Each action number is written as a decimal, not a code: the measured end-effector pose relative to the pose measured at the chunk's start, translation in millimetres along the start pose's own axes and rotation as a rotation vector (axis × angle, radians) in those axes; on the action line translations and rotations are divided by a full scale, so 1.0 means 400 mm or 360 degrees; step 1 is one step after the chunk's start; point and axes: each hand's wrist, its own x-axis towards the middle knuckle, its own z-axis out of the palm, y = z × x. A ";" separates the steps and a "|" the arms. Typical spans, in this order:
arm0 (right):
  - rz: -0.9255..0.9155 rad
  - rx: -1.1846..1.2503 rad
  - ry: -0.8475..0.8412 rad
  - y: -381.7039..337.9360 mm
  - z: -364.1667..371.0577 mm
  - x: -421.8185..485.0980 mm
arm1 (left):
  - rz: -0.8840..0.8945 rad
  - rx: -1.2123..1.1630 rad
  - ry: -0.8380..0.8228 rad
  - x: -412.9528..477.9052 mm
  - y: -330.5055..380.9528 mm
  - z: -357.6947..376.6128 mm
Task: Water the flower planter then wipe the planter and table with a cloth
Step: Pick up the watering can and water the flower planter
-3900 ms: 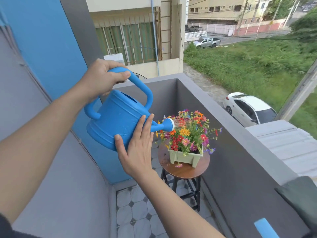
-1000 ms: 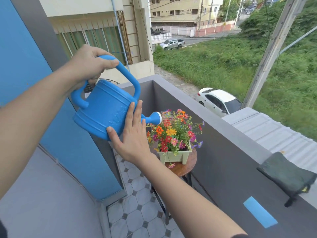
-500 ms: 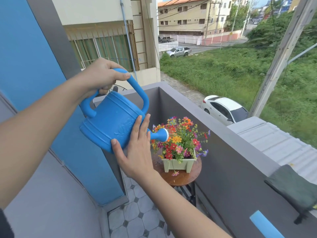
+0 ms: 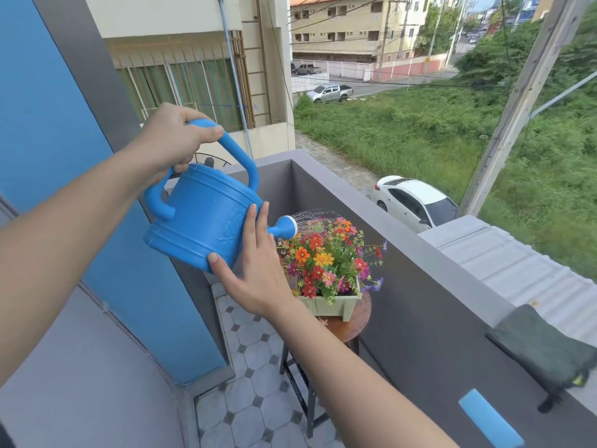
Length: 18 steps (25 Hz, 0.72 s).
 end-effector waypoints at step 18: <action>-0.0196 -0.0563 0.0440 -0.028 0.058 -0.046 | -0.0059 -0.0100 -0.0069 -0.059 0.003 0.000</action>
